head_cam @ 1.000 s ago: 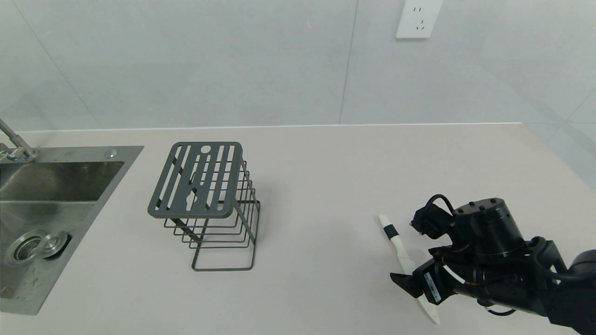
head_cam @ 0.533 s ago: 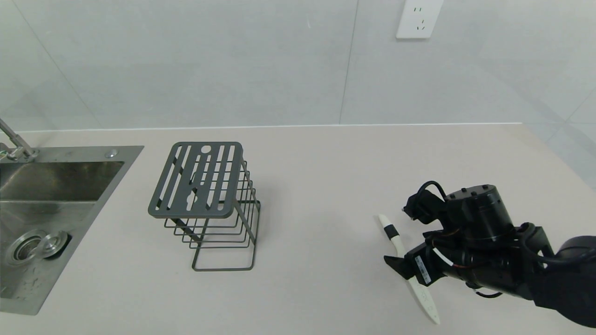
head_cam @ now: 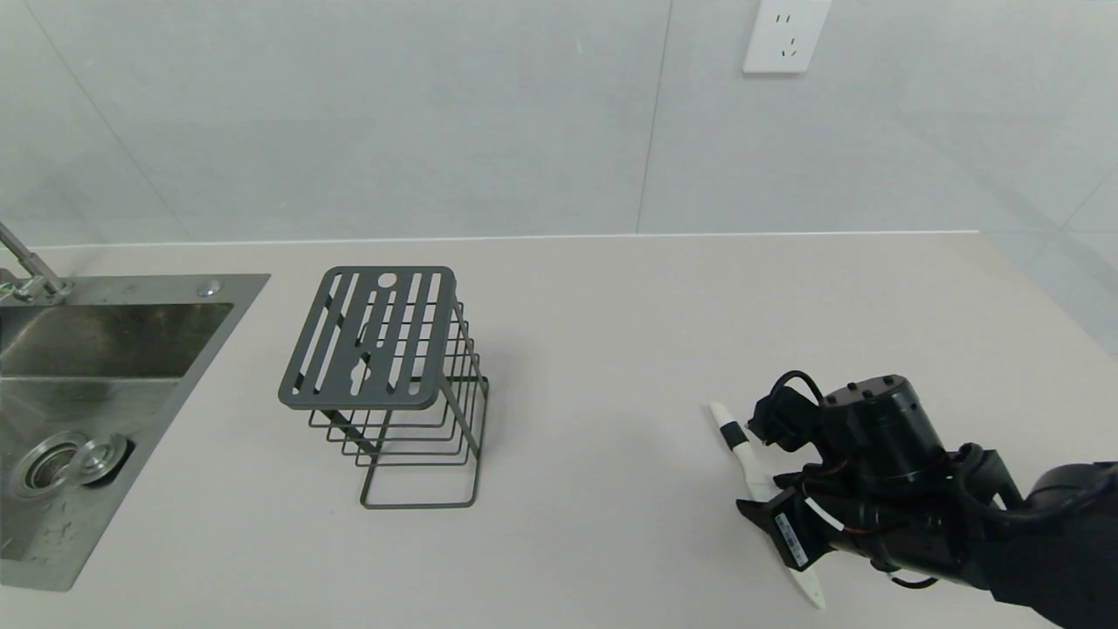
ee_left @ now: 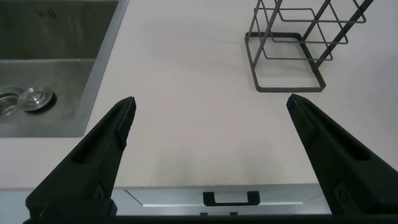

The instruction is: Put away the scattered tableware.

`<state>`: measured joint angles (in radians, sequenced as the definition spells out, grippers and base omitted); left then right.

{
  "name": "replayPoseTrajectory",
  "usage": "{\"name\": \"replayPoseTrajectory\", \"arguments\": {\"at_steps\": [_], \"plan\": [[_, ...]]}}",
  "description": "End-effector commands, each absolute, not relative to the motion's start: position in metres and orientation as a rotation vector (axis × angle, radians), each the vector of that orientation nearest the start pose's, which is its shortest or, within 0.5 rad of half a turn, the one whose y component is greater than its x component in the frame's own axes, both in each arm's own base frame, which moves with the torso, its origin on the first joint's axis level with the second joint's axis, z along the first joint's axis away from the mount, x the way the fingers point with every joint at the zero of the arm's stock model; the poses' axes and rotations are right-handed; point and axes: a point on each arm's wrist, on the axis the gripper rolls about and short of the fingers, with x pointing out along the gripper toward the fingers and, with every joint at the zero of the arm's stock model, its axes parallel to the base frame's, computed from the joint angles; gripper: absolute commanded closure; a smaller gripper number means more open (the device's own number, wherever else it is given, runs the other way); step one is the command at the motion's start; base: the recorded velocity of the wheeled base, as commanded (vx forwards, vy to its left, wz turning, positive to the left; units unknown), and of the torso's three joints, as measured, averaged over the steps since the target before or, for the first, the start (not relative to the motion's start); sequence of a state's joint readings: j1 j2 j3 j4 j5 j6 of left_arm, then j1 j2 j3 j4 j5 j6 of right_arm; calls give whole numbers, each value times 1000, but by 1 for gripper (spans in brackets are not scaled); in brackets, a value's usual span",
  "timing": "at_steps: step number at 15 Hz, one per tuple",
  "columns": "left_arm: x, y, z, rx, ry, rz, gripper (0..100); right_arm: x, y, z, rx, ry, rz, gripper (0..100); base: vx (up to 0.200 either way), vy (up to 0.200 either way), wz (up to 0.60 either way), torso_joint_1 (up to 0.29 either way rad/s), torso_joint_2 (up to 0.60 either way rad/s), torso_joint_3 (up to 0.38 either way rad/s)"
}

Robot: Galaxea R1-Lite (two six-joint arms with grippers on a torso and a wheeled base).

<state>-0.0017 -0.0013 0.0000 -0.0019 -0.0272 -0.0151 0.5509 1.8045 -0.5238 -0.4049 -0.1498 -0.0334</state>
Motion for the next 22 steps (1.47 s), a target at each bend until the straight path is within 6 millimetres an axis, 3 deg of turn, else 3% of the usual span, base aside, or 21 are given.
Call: {"name": "replayPoseTrajectory", "arguments": {"at_steps": [1, 5, 7, 8, 9, 13, 17, 18, 19, 20, 22], "plan": [[-23, -1, 76, -15, -1, -29, 0, 212, 127, 56, -358, 882, 384, 100, 0, 0, 0, 0, 0, 0], [-23, -1, 76, -17, -1, -29, 0, 211, 125, 54, -361, 890, 384, 100, 0, 0, 0, 0, 0, 0], [-23, -1, 76, -17, -1, -29, 0, 220, 132, 66, -339, 826, 391, 100, 0, 0, 0, 0, 0, 0], [-23, -1, 76, -15, -1, -29, 0, 235, 141, 94, -295, 698, 403, 100, 0, 0, 0, 0, 0, 0], [-23, -1, 76, -14, -1, -29, 0, 240, 147, 109, -280, 634, 420, 100, 0, 0, 0, 0, 0, 0], [-23, -1, 76, -2, -2, -32, 0, 242, 154, 122, -256, 516, 523, 100, 0, 0, 0, 0, 0, 0], [-23, -2, 77, 65, -15, -84, 0, 244, 167, 138, -224, 304, 753, 100, 0, 0, 0, 0, 0, 0], [-25, -3, 93, 78, -142, -113, 0, 242, 170, 140, -220, 249, 791, 100, 0, 0, 0, 0, 0, 0], [-36, -5, 130, 76, -349, -178, 0, 237, 172, 142, -214, 207, 839, 100, 0, 0, 0, 0, 0, 0], [-37, -7, 145, 83, -360, -231, 0, 235, 174, 143, -210, 181, 866, 100, 0, 0, 0, 0, 0, 0], [-38, -8, 151, 35, -354, -317, 0, 225, 186, 147, -213, 131, 950, 100, 0, 0, 0, 0, 0, 0]]}}
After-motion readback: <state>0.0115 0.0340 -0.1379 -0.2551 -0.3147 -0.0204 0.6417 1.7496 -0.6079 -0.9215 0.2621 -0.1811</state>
